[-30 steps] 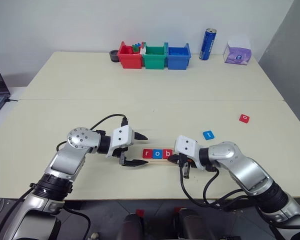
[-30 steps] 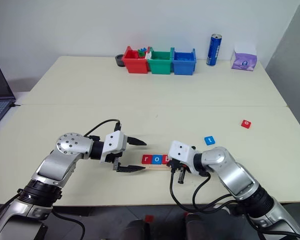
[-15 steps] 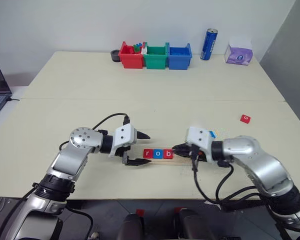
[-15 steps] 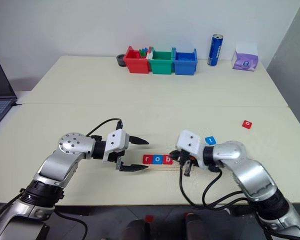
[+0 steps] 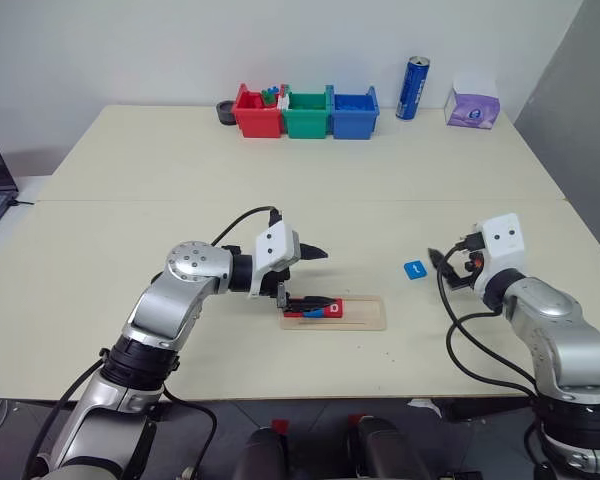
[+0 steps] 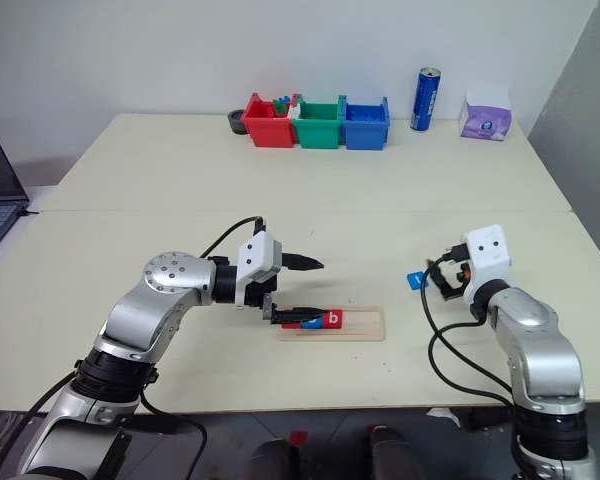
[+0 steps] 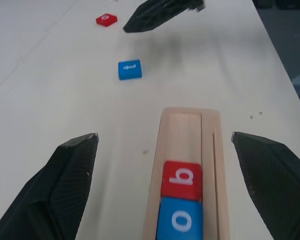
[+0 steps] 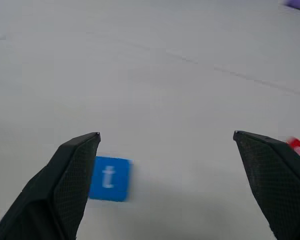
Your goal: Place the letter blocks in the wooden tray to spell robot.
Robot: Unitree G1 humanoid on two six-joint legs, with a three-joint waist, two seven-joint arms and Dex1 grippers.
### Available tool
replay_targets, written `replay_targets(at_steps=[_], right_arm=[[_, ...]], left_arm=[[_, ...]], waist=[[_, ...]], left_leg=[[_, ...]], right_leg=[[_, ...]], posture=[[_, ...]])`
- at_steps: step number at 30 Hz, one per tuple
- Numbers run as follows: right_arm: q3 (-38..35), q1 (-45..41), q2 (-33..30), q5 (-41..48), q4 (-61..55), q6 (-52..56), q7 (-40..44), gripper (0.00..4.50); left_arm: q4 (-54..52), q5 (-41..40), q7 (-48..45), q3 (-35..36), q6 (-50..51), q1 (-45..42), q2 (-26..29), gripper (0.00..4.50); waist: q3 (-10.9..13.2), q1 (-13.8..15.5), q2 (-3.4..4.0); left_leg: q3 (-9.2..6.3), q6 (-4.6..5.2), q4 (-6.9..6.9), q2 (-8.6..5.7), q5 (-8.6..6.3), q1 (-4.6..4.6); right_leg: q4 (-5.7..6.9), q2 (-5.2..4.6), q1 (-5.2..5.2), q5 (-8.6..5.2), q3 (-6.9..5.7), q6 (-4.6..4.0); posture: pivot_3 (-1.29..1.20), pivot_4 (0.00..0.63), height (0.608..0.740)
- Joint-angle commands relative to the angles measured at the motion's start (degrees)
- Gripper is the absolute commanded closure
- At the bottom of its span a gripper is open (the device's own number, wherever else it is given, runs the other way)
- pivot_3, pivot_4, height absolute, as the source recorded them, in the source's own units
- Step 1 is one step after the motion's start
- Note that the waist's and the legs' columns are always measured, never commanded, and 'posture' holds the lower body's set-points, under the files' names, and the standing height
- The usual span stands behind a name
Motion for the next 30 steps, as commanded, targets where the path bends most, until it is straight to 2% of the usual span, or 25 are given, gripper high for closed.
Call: replay_targets(at_steps=[1, 5, 9, 16, 25, 27, 30], right_arm=[[-0.82, -3.35, 2.76, -5.49, 4.14, -3.79, -10.05, 0.01], [-2.74, -8.93, 7.64, -7.98, 16.6, -8.39, -19.56, 0.01], [-4.9, -14.61, 8.44, -8.77, 28.94, -16.1, -25.27, 0.01], [-8.9, -22.51, 7.71, -5.75, 46.57, -24.5, -29.13, 0.01], [-12.49, -23.91, 7.07, -1.6, 53.91, -26.69, -29.25, 0.01], [-12.84, -23.94, 6.83, -0.82, 55.17, -26.46, -28.81, 0.59], [-12.55, -23.37, 6.49, -0.35, 56.29, -26.35, -28.59, 1.69]], left_arm=[[-1.98, -0.1, 0.07, -1.12, 0.38, -2.03, -0.55, 0.0], [-1.59, 0.12, 0.42, -2.36, 1.32, -4.2, -1.7, 0.0], [-1.25, 0.14, 0.54, -3.05, 2.22, -6.14, -2.36, 0.0], [-1.27, 0.36, 1.05, -3.4, 3.41, -7.78, -2.87, 0.0], [0.0, -0.03, 2.79, -2.42, 5.76, -10.1, -3.53, 0.0], [0.27, -0.3, 3.1, -2.22, 6.31, -10.41, -3.67, 0.0], [0.87, -0.46, 3.6, -2.3, 7.34, -10.89, -3.99, 0.0]], waist=[[0.0, 0.02, 0.01], [0.0, 0.06, 0.02], [0.0, 0.1, 0.08], [0.0, 0.05, 0.09], [0.0, 0.05, 0.1], [0.0, 0.04, 0.1], [0.0, 0.11, 0.1]], left_leg=[[0.0, 0.0, 0.0, 0.0, 0.0, 0.0], [0.05, -0.02, 0.01, -0.02, 0.01, -0.01], [0.07, -0.02, -0.01, -0.03, 0.01, -0.03], [0.12, -0.02, -0.06, -0.02, 0.01, -0.06], [0.14, -0.02, -0.04, -0.02, 0.01, -0.06], [0.14, -0.02, -0.04, -0.02, 0.01, -0.05], [0.13, -0.02, -0.04, -0.01, 0.01, -0.05]], right_leg=[[0.0, 0.0, 0.0, 0.0, -0.01, 0.0], [-0.01, -0.02, 0.0, 0.0, 0.02, 0.0], [-0.04, -0.04, -0.01, 0.0, 0.02, -0.01], [-0.06, -0.06, -0.05, 0.01, 0.06, -0.01], [-0.04, -0.09, -0.05, 0.01, 0.08, -0.01], [-0.03, -0.09, -0.05, 0.01, 0.08, -0.01], [-0.04, -0.08, -0.05, 0.01, 0.07, -0.01]], posture=[[0.0, 0.15, 0.74], [0.0, 0.15, 0.74], [0.0, 0.15, 0.74], [0.0, 0.15, 0.74], [0.0, 0.15, 0.74], [0.0, 0.15, 0.74], [0.0, 0.15, 0.74]])
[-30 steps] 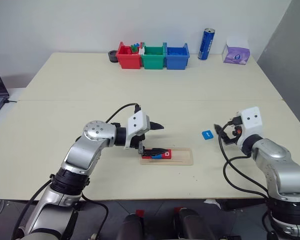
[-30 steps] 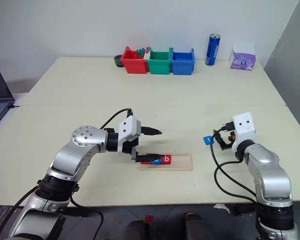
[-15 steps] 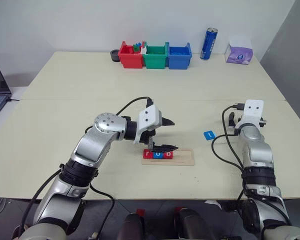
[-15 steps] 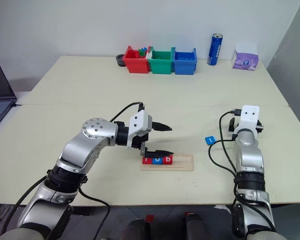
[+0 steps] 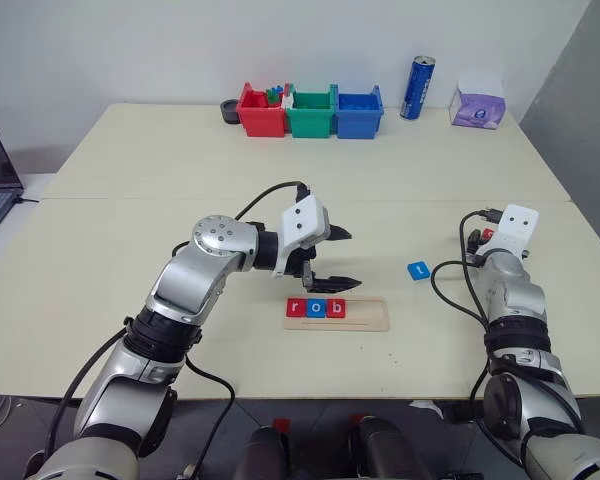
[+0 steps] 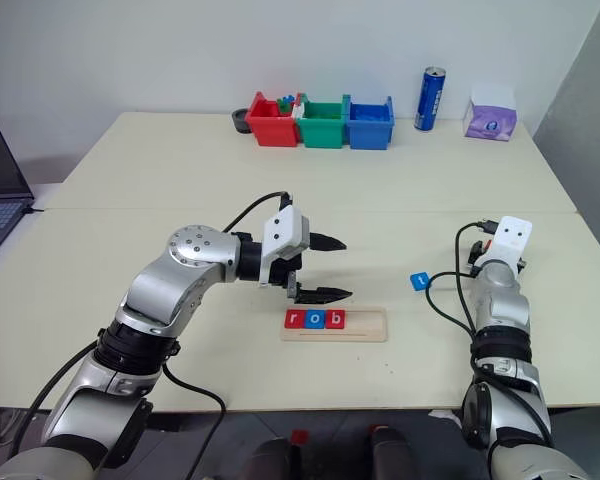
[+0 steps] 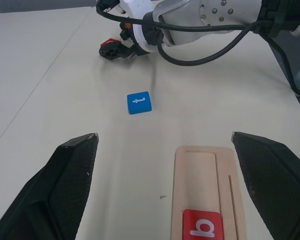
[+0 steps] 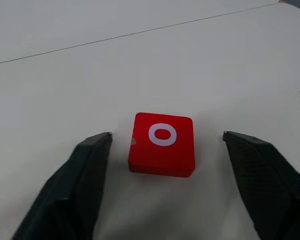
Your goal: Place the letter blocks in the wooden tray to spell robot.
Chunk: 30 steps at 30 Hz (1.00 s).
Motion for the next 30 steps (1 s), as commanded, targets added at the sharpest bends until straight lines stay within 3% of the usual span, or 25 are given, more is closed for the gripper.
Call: replay_targets(at_steps=[1, 4, 8, 10, 12, 16, 21, 26, 30], right_arm=[[-0.82, 0.64, -1.18, 0.61, 1.49, -0.01, -0.14, 2.0], [-0.44, 0.98, -1.19, 0.58, 1.44, -0.36, -0.3, 3.04], [0.94, 2.79, -0.72, 0.04, -3.23, 0.55, 0.23, 3.04], [2.51, 5.68, 0.08, 0.15, -11.15, 3.31, 1.25, 3.04], [4.3, 9.31, 0.95, 0.44, -20.8, 7.13, 2.12, 3.04], [9.01, 22.9, 4.75, 1.3, -51.7, 19.59, 2.37, 3.04], [18.75, 38.83, 9.85, -0.16, -75.02, 29.18, 1.27, 3.04], [26.14, 49.4, 14.36, -1.59, -83.61, 32.94, -0.91, 3.04], [29.22, 52.75, 16.59, -2.8, -84.75, 33.16, -1.91, 3.04]], left_arm=[[0.27, -0.46, 0.94, 0.94, 1.01, -1.77, -0.56, 0.0], [1.53, -0.49, 1.36, 0.87, 1.36, -2.54, -1.11, 0.0], [2.59, -1.09, 1.19, 1.21, 1.83, -3.32, -1.73, 0.0], [3.19, -0.92, 0.81, 1.29, 1.44, -3.31, -1.45, 0.0], [3.55, -0.83, 0.5, 1.45, 1.1, -3.16, -1.0, 0.0], [3.58, -1.09, -0.86, 2.18, 0.57, -1.83, 1.16, 0.0], [2.87, -1.4, -3.13, 1.57, -0.08, 0.18, 3.08, 0.0], [2.54, -1.22, -4.46, 0.83, -1.03, 0.8, 2.97, 0.0], [2.35, -0.93, -5.27, 0.1, -1.74, 1.13, 2.63, 0.0]], waist=[[0.0, 0.12, 0.0], [0.0, 0.25, -0.01], [0.0, 0.25, 0.0], [-0.01, 0.26, 0.01], [-0.01, 0.17, 0.03], [-0.03, 0.15, 0.15], [-0.06, 0.07, 0.2], [-0.06, 0.08, 0.19], [-0.06, 0.08, 0.19]], left_leg=[[0.0, 0.0, 0.0, 0.0, 0.0, 0.0], [-0.01, 0.0, 0.02, -0.02, 0.0, -0.02], [-0.01, 0.0, 0.02, -0.02, 0.0, -0.02], [-0.03, -0.01, 0.0, 0.0, 0.0, -0.03], [-0.04, -0.01, -0.03, 0.01, 0.0, -0.04], [-0.09, -0.01, -0.05, 0.05, 0.0, -0.17], [-0.11, 0.0, -0.05, 0.04, 0.0, -0.12], [-0.1, 0.0, -0.01, 0.02, 0.0, -0.11], [-0.1, 0.0, -0.01, 0.02, 0.0, -0.1]], right_leg=[[0.0, 0.0, 0.0, 0.0, -0.01, 0.0], [-0.01, -0.02, 0.01, 0.0, -0.02, 0.0], [-0.01, -0.02, 0.02, 0.0, -0.02, 0.0], [-0.02, -0.02, 0.02, 0.0, -0.04, 0.0], [-0.03, -0.01, 0.01, 0.0, -0.04, 0.0], [0.01, 0.03, -0.14, -0.03, -0.03, -0.02], [0.02, 0.06, -0.13, -0.05, -0.04, -0.01], [0.01, 0.08, -0.11, -0.1, -0.05, 0.07], [0.0, 0.07, -0.11, -0.22, -0.04, 0.3]], posture=[[0.0, 0.15, 0.74], [0.0, 0.15, 0.74], [0.0, 0.15, 0.74], [0.0, 0.15, 0.74], [0.0, 0.15, 0.74], [0.0, 0.15, 0.74], [0.0, 0.15, 0.74], [0.0, 0.15, 0.74], [0.0, 0.15, 0.74]])
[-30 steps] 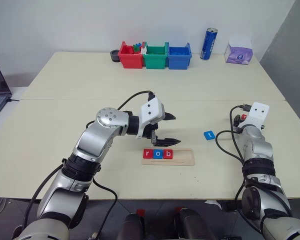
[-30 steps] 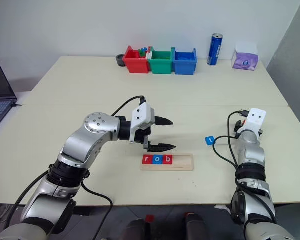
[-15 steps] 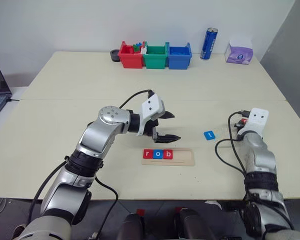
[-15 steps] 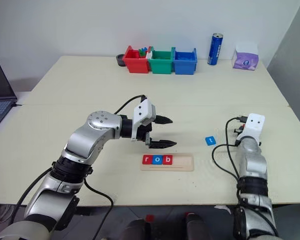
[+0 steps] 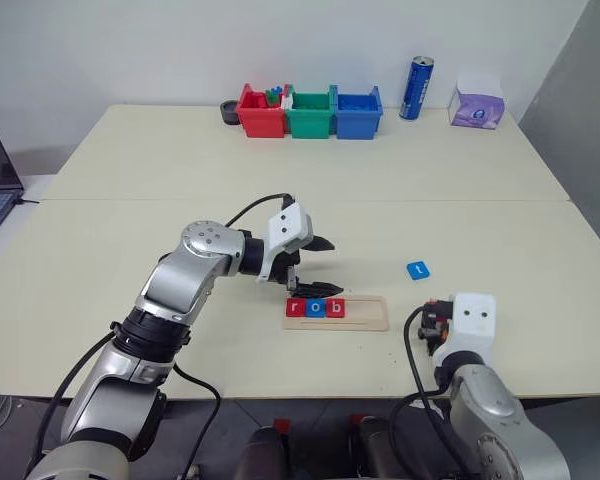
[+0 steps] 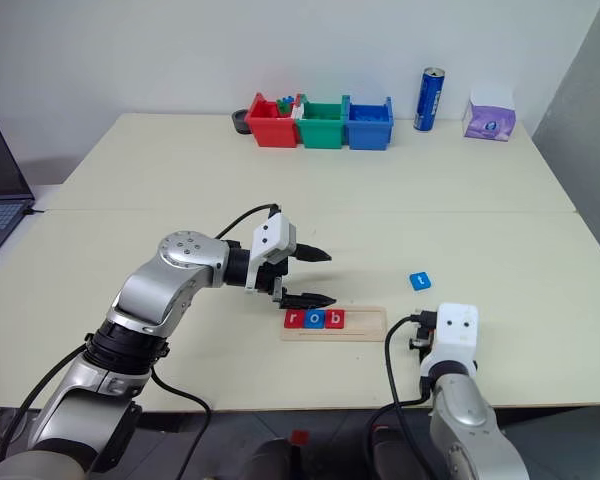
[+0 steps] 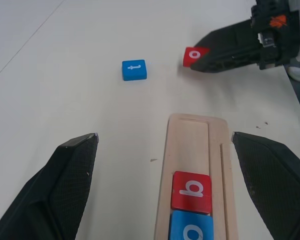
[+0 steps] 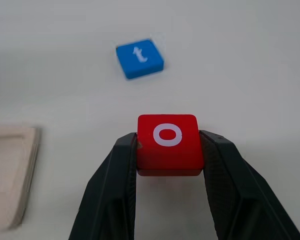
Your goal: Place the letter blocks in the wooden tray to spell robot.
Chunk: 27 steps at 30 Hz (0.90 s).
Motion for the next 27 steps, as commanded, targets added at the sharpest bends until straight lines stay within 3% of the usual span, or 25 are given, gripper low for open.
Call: replay_targets(at_steps=[1, 19, 27], right_arm=[[1.97, 0.47, 0.98, -1.77, -3.3, -0.41, -1.08, 3.04], [2.18, -0.07, 3.77, -2.2, 1.95, -3.64, 1.73, 3.04], [1.84, 0.4, 3.5, -2.1, 1.05, -4.82, 3.49, 0.26]], left_arm=[[-2.11, -0.17, -1.21, -0.55, -1.62, -0.05, -0.08, 0.0], [-2.48, 0.38, -2.2, -0.8, -1.72, 0.0, 0.27, 0.0], [-3.14, 0.45, -2.1, -0.89, -1.43, 0.21, 0.41, 0.0]], waist=[[0.0, 0.0, 0.0], [0.0, -0.04, 0.0], [0.0, -0.04, 0.0]], left_leg=[[0.0, 0.0, 0.0, 0.0, 0.0, 0.0], [-0.03, 0.01, -0.02, 0.01, 0.0, -0.01], [-0.04, 0.01, -0.02, 0.01, -0.01, -0.01]], right_leg=[[0.0, 0.0, 0.0, 0.0, 0.01, 0.0], [-0.03, 0.03, 0.0, -0.01, -0.02, 0.0], [-0.03, 0.02, 0.0, -0.01, -0.02, 0.0]], posture=[[0.0, 0.15, 0.74], [0.0, 0.15, 0.74], [0.0, 0.15, 0.74]])
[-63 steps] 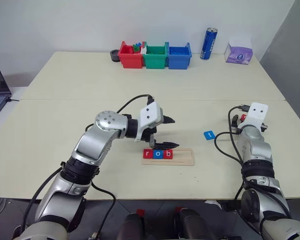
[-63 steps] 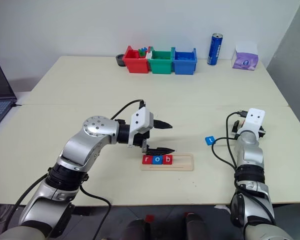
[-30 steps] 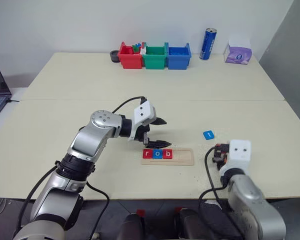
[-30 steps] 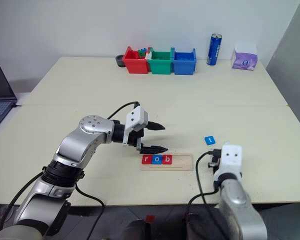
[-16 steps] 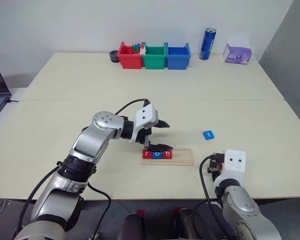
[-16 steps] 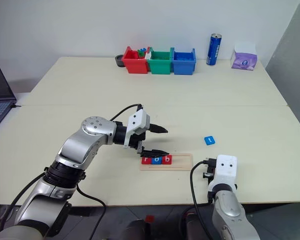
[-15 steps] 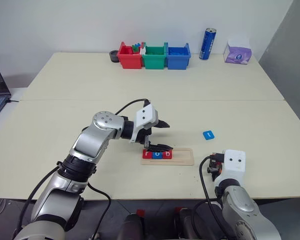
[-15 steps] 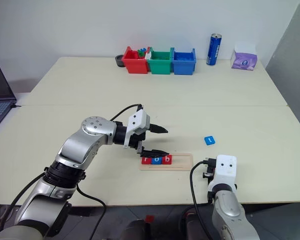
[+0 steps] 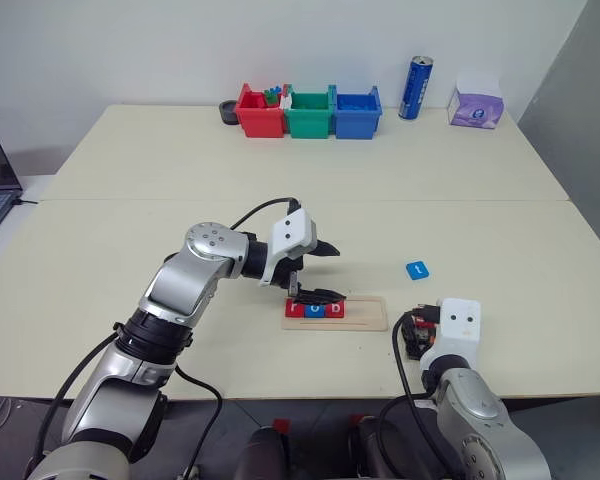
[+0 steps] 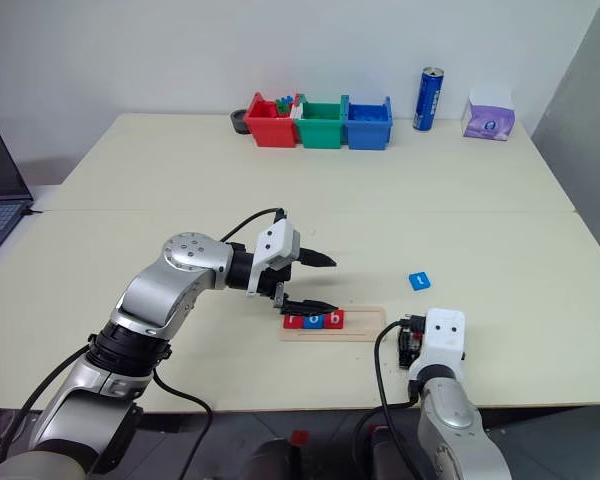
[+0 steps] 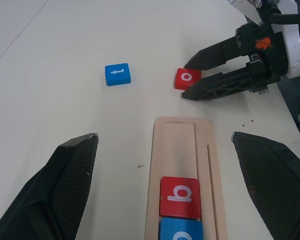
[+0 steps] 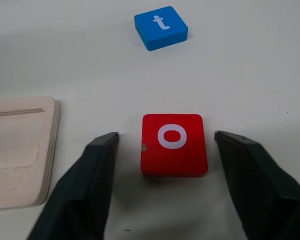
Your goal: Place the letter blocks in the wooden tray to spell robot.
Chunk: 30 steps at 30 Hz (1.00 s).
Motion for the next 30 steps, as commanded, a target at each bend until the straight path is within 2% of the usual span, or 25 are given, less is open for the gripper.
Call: replay_targets(at_steps=[1, 3, 5, 7, 9, 12, 15, 18, 22, 30], right_arm=[[0.11, 0.18, -0.79, 0.09, -3.03, -2.21, 1.51, 0.02], [0.2, -0.01, -2.45, 0.09, -4.11, -4.28, 3.19, 0.02], [1.49, -0.61, -7.83, 0.24, -5.22, -8.74, 8.43, 0.02], [-0.2, -2.18, -12.71, 1.44, -4.98, -10.65, 13.31, 0.02], [-5.44, -4.98, -16.75, 4.84, -3.5, -11.37, 18.19, 0.02], [-14.99, -9.27, -26.44, 15.33, -0.48, -7.55, 31.81, 0.02], [-18.75, -12.38, -37.84, 19.91, 4.93, -6.64, 42.7, 0.02], [-17.35, -14.04, -47.34, 21.45, 10.66, -7.61, 51.93, 0.02], [-11.77, -15.59, -55.1, 19.8, 17.71, -11.71, 61.29, 0.02], [-3.53, -22.39, -56.45, 14.82, 26.07, -18.84, 66.16, 0.02]], left_arm=[[-2.69, 0.07, 0.06, -0.01, -0.09, 0.02, 0.59, 0.0], [-2.88, 0.13, 0.12, 0.01, -0.04, 0.18, 0.69, 0.0], [-3.01, 0.16, 0.19, 0.09, 0.04, 0.36, 0.8, 0.0], [-3.09, 0.13, 0.29, 0.17, 0.15, 0.48, 0.83, 0.0], [-3.16, 0.09, 0.35, 0.23, 0.16, 0.65, 0.88, 0.0], [-3.37, 0.05, 0.43, 0.12, 0.2, 0.73, 0.65, 0.0], [-3.52, 0.06, 0.12, -0.13, -0.27, 0.78, 0.47, 0.0], [-3.68, -0.1, 0.04, -0.17, -0.23, 0.74, 0.19, 0.0], [-4.56, -0.43, -0.27, -0.14, -0.12, 1.25, 0.3, 0.0], [-5.04, -0.58, -0.52, 0.28, -0.16, 1.86, 1.11, 0.0]], waist=[[0.0, 0.0, 0.0], [0.0, 0.0, 0.0], [0.0, 0.0, 0.0], [0.02, -0.02, -0.03], [0.03, 0.0, -0.05], [0.05, 0.06, -0.08], [0.07, 0.1, -0.11], [0.08, 0.1, -0.13], [0.09, 0.11, -0.15], [0.11, 0.1, -0.17]], left_leg=[[0.0, 0.0, 0.0, 0.0, 0.0, 0.0], [0.0, 0.0, 0.0, 0.0, 0.0, 0.0], [0.01, 0.0, 0.0, 0.0, 0.0, 0.0], [0.05, 0.0, 0.01, -0.03, 0.0, 0.01], [0.02, 0.0, 0.02, -0.03, 0.0, 0.02], [0.0, 0.01, 0.04, -0.05, 0.0, 0.04], [-0.01, 0.02, 0.04, -0.06, -0.01, 0.06], [-0.03, 0.04, 0.01, -0.06, -0.02, 0.07], [-0.04, 0.04, 0.03, -0.06, -0.02, 0.06], [-0.03, 0.03, 0.07, -0.05, -0.01, 0.09]], right_leg=[[0.0, 0.0, 0.0, 0.0, 0.0, 0.0], [0.0, 0.0, 0.0, 0.0, 0.01, 0.0], [0.0, 0.0, 0.0, 0.0, 0.01, 0.0], [-0.02, 0.0, 0.0, 0.0, 0.03, 0.01], [-0.02, 0.0, 0.02, 0.0, 0.01, 0.01], [-0.01, 0.01, 0.08, 0.01, 0.0, 0.0], [-0.06, 0.0, 0.13, 0.17, -0.02, -0.28], [-0.09, 0.02, 0.14, 0.17, -0.04, -0.29], [-0.09, 0.04, 0.14, 0.18, -0.02, -0.29], [-0.04, 0.04, 0.14, 0.18, -0.01, -0.29]], posture=[[0.0, 0.15, 0.74], [0.0, 0.15, 0.74], [0.0, 0.15, 0.74], [0.0, 0.15, 0.74], [0.0, 0.15, 0.74], [0.0, 0.15, 0.74], [0.0, 0.15, 0.74], [0.0, 0.15, 0.74], [0.0, 0.15, 0.74], [0.0, 0.15, 0.74]])
